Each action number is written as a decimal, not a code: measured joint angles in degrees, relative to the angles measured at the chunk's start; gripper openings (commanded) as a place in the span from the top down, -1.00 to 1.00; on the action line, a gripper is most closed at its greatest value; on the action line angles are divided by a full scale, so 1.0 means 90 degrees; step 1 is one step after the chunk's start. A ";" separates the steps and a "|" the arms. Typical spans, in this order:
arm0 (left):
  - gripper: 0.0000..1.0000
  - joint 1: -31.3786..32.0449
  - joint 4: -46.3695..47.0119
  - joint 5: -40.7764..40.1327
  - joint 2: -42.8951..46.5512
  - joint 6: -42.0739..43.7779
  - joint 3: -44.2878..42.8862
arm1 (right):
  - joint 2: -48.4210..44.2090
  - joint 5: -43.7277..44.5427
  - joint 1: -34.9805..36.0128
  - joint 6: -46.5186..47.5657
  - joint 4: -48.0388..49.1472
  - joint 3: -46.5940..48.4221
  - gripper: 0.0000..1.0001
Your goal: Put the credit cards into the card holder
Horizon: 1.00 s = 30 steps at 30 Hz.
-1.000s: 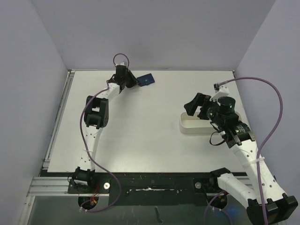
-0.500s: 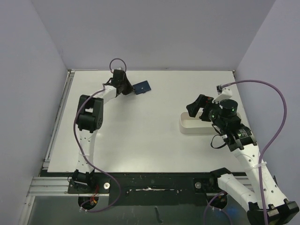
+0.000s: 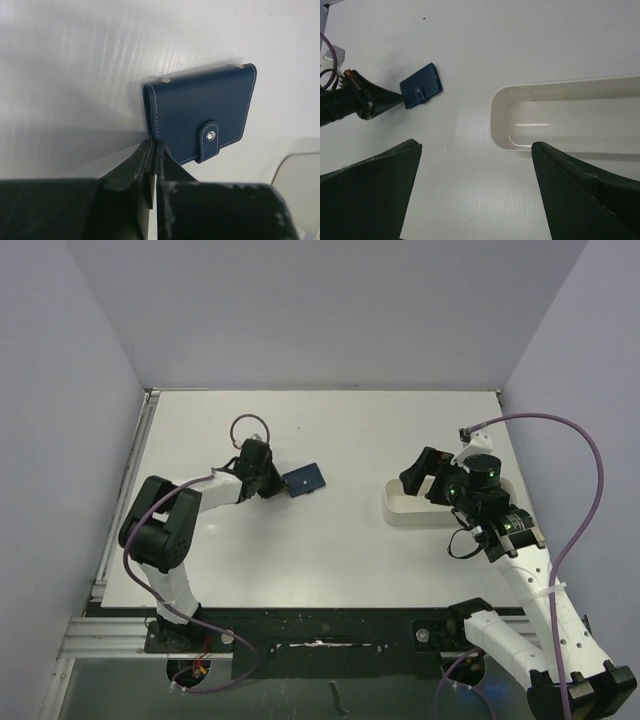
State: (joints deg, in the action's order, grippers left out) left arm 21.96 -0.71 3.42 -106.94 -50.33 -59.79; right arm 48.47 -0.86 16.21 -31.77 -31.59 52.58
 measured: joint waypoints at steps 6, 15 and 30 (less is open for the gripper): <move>1.00 0.0860 0.0136 -0.0296 0.0857 -0.0342 0.1022 | 0.0000 0.0095 0.0000 0.0002 -0.0095 -0.0002 -0.95; 0.26 0.1579 0.0158 -0.0182 0.1671 -0.0413 0.1596 | -0.0202 0.0311 0.0000 0.0097 -0.0359 -0.0010 -0.95; -0.10 0.1207 -0.0704 0.0699 0.0384 0.1955 -0.0673 | -0.0554 0.0308 0.0000 0.0095 -0.0367 -0.0231 -0.95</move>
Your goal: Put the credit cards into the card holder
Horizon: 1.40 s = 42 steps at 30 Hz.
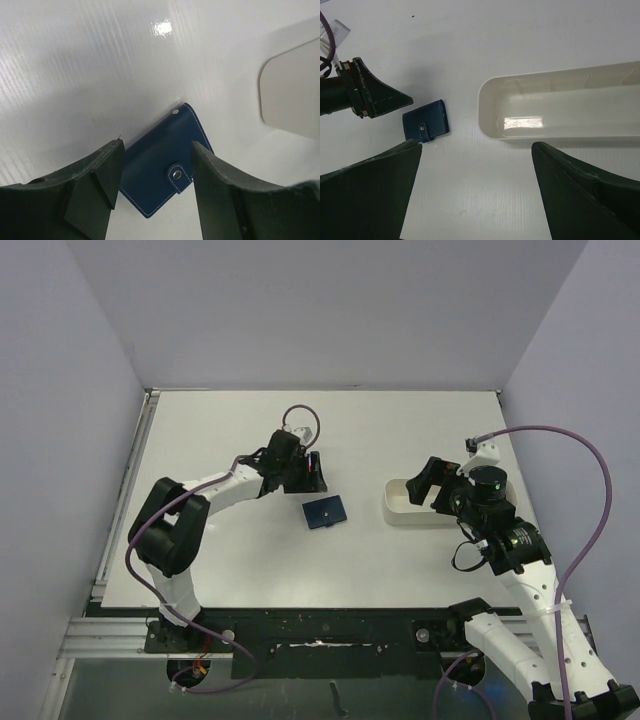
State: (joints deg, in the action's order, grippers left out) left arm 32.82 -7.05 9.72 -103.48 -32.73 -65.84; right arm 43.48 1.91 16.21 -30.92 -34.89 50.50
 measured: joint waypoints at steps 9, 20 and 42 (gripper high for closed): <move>-0.10 -0.0087 -0.0636 0.0648 -0.0386 0.0665 -0.0185 | -0.0012 -0.0002 0.0000 0.0027 0.0002 -0.0007 -0.95; -0.06 -0.0024 -0.0474 0.1464 0.0007 0.0610 0.0704 | -0.0010 -0.0058 0.0000 0.0022 0.0005 -0.0019 -0.95; 0.31 0.0396 0.0444 0.0918 -0.0007 -0.0175 0.1100 | 0.0255 -0.0391 0.0034 -0.0423 0.0104 -0.0386 -0.85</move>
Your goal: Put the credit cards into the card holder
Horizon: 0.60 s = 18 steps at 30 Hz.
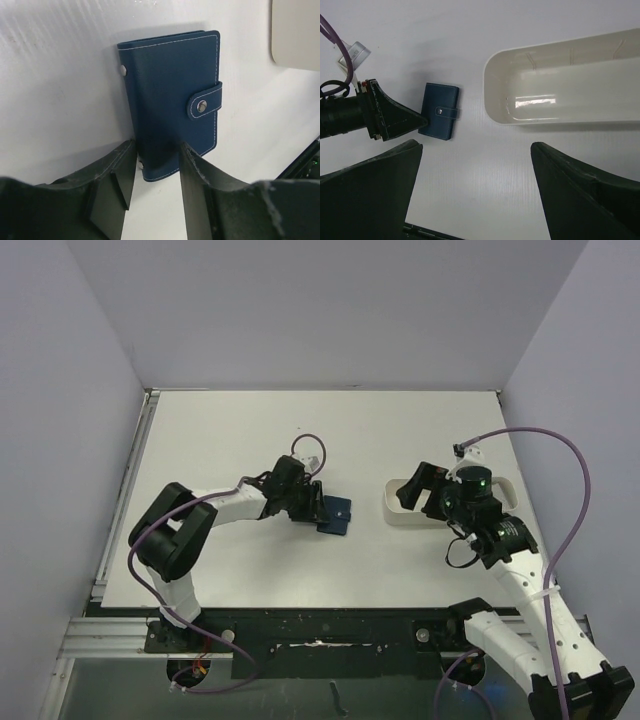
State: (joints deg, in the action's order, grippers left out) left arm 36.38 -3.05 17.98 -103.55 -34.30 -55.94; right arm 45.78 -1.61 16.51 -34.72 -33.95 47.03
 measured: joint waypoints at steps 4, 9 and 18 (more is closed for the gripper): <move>0.81 0.0095 0.0102 -0.0172 -0.0051 -0.0155 0.0012 | 0.0214 -0.0041 0.0202 -0.0187 0.0095 -0.0049 -0.75; 1.00 0.0114 0.0165 -0.0260 -0.0056 -0.0323 0.0046 | 0.0566 0.0136 0.1035 -0.0476 0.0279 -0.0049 -0.58; 1.00 0.0114 0.0355 -0.0342 0.0889 -0.0792 0.0937 | 0.1817 0.0442 0.2164 -0.0872 0.0736 -0.0039 -0.11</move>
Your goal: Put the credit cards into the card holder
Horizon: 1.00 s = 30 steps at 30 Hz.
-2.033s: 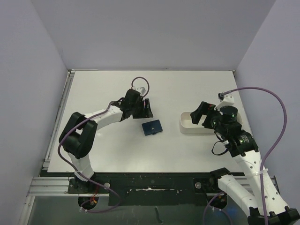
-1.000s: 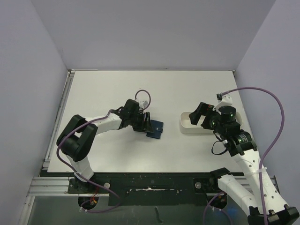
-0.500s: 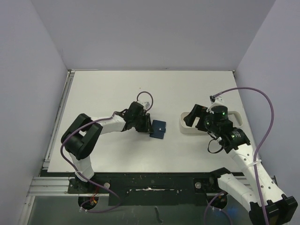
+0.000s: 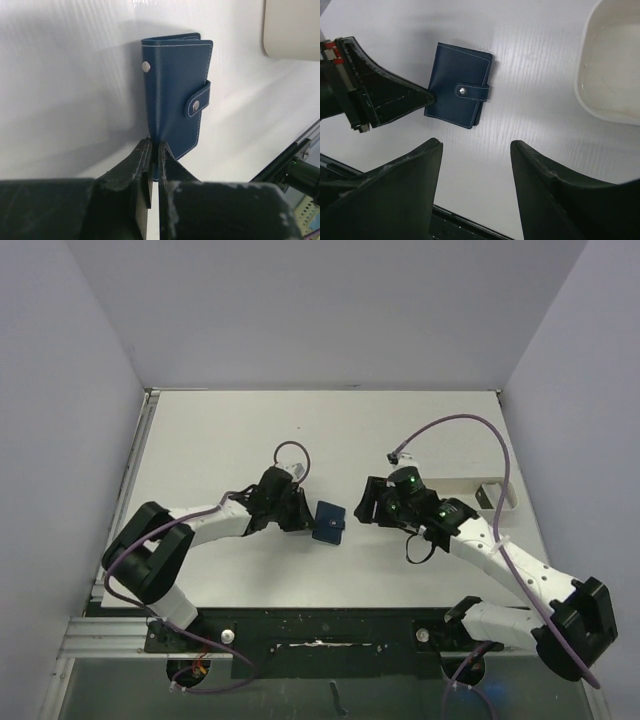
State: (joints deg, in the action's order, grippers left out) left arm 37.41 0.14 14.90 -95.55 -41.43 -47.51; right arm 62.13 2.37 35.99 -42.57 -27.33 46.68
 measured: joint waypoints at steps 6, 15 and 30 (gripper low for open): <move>1.00 0.0000 0.0080 -0.0192 0.0959 -0.0447 0.0818 | 0.1149 0.0100 0.0578 -0.0138 0.0381 0.0372 0.08; 1.00 0.0000 0.0121 -0.0544 0.1877 -0.0811 0.1579 | 0.2834 0.0049 0.1197 -0.0291 0.0962 0.1035 0.10; 1.00 0.0000 0.0197 -0.0690 0.1938 -0.0882 0.1681 | 0.3796 -0.0221 0.1341 -0.0447 0.1268 0.1260 0.08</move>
State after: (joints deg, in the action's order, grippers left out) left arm 37.41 1.91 8.69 -78.11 -49.36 -32.38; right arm 96.29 0.38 48.05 -46.59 -15.92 58.02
